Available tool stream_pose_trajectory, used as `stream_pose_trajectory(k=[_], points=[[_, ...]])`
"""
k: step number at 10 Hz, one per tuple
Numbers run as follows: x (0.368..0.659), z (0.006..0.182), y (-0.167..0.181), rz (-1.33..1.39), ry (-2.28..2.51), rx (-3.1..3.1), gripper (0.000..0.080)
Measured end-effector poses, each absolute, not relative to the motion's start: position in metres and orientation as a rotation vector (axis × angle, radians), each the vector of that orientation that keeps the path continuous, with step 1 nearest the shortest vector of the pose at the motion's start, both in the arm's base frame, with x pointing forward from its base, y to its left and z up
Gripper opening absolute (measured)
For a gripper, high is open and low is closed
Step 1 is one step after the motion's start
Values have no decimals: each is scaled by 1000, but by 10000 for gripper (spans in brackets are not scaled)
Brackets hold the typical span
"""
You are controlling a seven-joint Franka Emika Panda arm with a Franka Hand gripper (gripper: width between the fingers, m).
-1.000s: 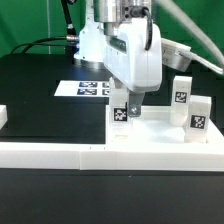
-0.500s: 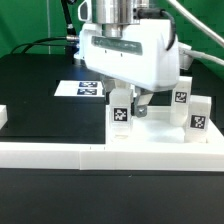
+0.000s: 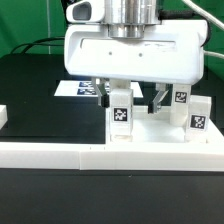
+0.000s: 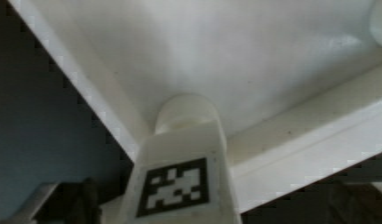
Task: Assemble square table
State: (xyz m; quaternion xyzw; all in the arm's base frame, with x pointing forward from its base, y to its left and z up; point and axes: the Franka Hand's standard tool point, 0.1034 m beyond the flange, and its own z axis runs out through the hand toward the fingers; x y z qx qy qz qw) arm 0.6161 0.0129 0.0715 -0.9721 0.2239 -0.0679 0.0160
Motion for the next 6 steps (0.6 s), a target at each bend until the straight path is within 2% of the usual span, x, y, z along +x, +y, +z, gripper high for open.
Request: stream_pose_trajectory(k=[1,2,3,6], points=[[616,71,13,-210,714,-3018,391],[616,71,13,-209,724,-3016,391],[615,70,11,-206,780,-3001,290],[615,70,12,-196,1153,-2858,290]])
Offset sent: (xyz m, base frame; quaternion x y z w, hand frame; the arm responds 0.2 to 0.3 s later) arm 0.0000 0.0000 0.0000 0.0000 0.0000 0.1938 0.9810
